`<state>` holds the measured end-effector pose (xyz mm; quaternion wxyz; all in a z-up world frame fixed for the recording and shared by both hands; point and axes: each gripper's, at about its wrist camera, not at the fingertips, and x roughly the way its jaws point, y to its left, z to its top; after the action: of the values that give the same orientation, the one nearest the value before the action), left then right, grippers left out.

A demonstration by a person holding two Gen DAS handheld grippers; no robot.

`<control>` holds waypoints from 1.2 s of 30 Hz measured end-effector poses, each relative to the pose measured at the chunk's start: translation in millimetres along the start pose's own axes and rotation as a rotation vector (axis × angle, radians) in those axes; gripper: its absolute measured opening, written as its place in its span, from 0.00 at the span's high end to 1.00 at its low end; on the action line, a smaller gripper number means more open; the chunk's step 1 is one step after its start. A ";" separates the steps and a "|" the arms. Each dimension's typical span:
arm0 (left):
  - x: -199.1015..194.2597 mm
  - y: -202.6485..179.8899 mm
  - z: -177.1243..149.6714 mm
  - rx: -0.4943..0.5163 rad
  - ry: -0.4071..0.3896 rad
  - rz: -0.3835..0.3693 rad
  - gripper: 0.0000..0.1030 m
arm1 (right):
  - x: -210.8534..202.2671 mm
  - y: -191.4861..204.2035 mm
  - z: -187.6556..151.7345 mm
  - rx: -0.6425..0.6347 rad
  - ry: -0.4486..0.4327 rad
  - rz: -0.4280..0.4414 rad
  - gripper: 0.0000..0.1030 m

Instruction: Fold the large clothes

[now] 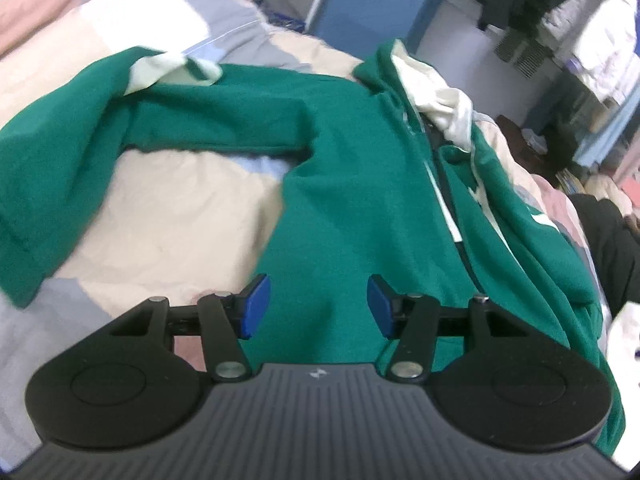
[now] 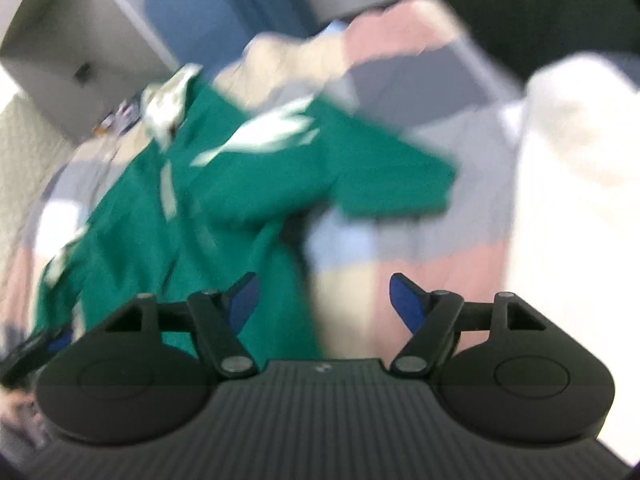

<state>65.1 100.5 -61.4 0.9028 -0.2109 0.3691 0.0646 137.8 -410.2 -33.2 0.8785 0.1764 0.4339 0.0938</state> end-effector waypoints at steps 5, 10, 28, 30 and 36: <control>4.2 -21.4 -3.0 0.060 -0.019 0.023 0.42 | 47.9 -14.7 30.6 -0.072 -0.069 -0.063 0.29; 5.3 -31.5 -2.1 0.078 -0.046 0.054 0.42 | 104.3 -13.2 48.9 -0.138 -0.086 -0.091 0.29; 38.7 -47.4 0.6 0.137 -0.028 0.098 0.42 | 74.9 -47.3 166.1 -0.229 -0.262 -0.344 0.93; 42.9 -47.7 1.6 0.136 -0.024 0.102 0.42 | 48.0 -59.0 189.7 -0.207 -0.332 -0.385 0.93; 56.7 -51.3 3.6 0.140 -0.014 0.101 0.42 | -2.0 -102.5 255.5 -0.109 -0.467 -0.551 0.93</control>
<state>122.1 53.5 -81.3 0.9136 -0.1280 0.3764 0.0856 341.0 -563.5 71.6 0.9543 0.0225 0.2472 -0.1662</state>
